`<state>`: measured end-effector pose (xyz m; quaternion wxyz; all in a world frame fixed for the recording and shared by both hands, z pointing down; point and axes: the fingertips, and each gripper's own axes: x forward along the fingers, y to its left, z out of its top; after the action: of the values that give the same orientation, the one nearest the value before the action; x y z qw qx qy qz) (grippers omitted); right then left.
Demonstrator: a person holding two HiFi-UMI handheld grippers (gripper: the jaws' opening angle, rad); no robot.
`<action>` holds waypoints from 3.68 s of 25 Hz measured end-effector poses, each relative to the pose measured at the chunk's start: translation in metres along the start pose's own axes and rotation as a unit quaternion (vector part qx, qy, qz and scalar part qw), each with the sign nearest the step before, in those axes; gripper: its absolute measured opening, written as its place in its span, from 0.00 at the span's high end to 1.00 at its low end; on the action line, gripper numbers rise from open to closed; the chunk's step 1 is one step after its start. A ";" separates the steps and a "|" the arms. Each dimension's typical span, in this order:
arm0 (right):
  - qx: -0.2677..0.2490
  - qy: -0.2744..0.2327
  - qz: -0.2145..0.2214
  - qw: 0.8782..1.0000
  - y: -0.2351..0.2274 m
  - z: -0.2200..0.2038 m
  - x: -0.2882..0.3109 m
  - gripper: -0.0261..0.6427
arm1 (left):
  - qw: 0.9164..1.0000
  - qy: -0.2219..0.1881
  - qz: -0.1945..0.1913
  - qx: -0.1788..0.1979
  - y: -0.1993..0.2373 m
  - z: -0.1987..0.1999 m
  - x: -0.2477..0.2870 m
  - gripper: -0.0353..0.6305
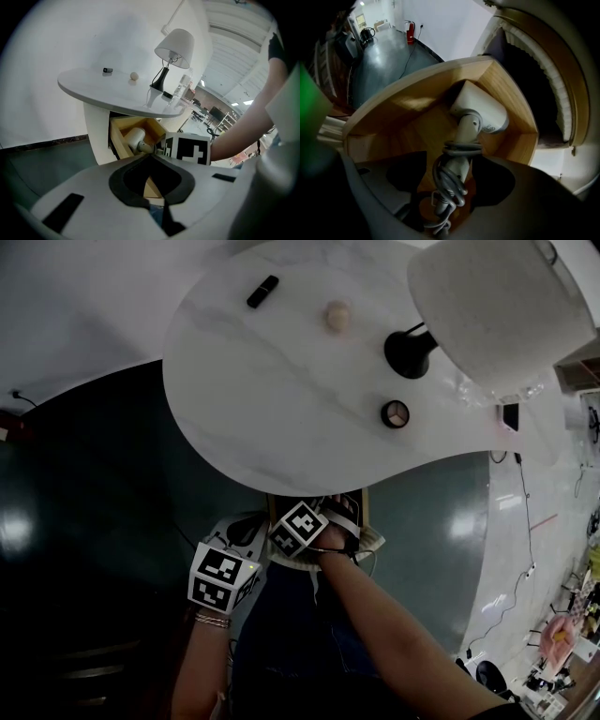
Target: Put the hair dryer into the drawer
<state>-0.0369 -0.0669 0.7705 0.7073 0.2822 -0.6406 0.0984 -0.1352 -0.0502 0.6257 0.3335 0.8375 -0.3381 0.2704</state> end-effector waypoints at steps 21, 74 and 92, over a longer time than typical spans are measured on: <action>-0.037 -0.051 -0.013 0.998 -0.009 0.005 -0.012 0.68 | 1.000 0.006 -0.005 0.010 -0.007 -0.006 -0.001 0.92; 0.117 -0.336 0.102 0.929 -0.031 0.012 -0.259 0.93 | 0.994 -0.075 -0.036 0.074 -0.079 0.058 -0.081 0.92; 0.122 -0.460 0.154 0.866 -0.093 -0.007 -0.349 0.93 | 0.982 -0.182 -0.005 0.056 -0.101 0.146 -0.136 0.92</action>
<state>-0.0408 -0.0619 0.4092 0.2679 0.2769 -0.9117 0.1426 -0.1110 -0.0507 0.4033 0.2201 0.8917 -0.3733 0.1305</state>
